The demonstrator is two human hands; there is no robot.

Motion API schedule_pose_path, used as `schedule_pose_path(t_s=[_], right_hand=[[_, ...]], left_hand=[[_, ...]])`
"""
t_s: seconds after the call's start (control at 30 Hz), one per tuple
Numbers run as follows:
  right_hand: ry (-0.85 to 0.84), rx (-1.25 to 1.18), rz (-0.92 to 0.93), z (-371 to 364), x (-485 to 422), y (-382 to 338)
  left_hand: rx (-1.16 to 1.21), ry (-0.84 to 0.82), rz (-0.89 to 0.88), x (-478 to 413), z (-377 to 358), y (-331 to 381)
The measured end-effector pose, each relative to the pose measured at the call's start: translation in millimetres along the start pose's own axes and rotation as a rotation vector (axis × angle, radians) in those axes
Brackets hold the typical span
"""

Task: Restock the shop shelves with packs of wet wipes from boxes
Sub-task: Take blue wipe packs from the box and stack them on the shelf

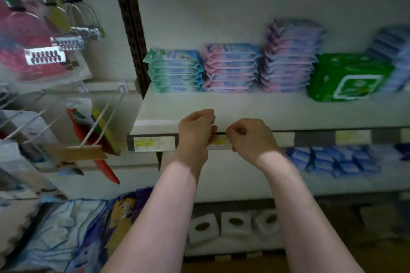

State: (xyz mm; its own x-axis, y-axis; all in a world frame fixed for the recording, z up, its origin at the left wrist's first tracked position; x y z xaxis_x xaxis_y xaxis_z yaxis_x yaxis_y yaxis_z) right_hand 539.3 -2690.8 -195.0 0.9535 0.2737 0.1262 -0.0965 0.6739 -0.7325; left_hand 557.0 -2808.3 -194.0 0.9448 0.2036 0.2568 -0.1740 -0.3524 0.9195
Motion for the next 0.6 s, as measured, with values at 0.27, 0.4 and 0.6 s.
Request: schedule_pose_path(t_s=[0.27, 0.4, 0.6], right_hand=[[0.125, -0.09, -0.243, -30.4, 104.2, 37.0], [0.181, -0.081, -0.331, -34.2, 154.2, 51.6], [0.276, -0.119, -0.428, -34.6, 213.0, 78.6]], left_hand=[[-0.067, -0.206, 0.201, 59.5, -8.0, -57.8], [-0.107, -0.31, 0.288, 92.9, -17.0, -83.7], [-0.229, -0.476, 0.323, 127.1, -37.2, -115.0]])
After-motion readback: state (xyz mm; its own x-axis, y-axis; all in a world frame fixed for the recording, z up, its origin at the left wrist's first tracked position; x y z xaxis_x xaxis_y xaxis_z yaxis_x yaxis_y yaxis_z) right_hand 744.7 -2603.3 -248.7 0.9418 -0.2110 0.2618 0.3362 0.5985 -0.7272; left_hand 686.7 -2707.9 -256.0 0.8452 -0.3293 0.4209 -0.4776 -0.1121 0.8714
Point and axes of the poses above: each hand's wrist, its own x-axis away from the middle knuckle, its own z-axis out of the back of the hand, y = z × x, the point moved 3 cm from there along -x, towards the middle knuckle, and after that the axes turned 14 degrees about -y, right-handed, at the moved point
